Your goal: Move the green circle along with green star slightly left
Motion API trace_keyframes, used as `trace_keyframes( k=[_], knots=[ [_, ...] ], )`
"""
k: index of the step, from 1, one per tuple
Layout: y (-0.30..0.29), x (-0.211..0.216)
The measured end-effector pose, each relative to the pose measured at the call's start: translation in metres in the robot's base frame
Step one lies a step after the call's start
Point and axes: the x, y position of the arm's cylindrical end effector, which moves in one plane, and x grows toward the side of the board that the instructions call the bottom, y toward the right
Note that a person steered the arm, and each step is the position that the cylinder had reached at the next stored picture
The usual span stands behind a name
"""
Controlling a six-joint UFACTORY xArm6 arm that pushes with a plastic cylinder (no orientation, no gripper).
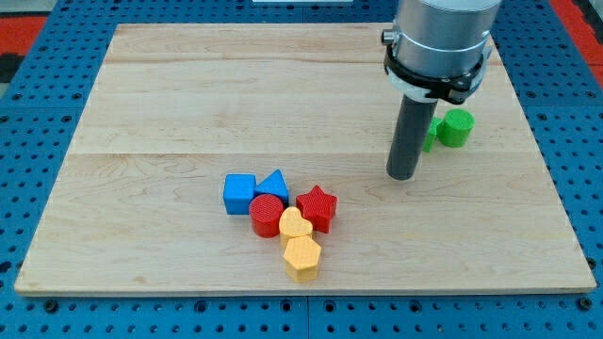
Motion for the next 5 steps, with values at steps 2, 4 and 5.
trace_keyframes(
  k=[2,4,5],
  knots=[
    [0.020,0.000],
    [0.036,0.000],
    [0.044,0.000]
  ],
)
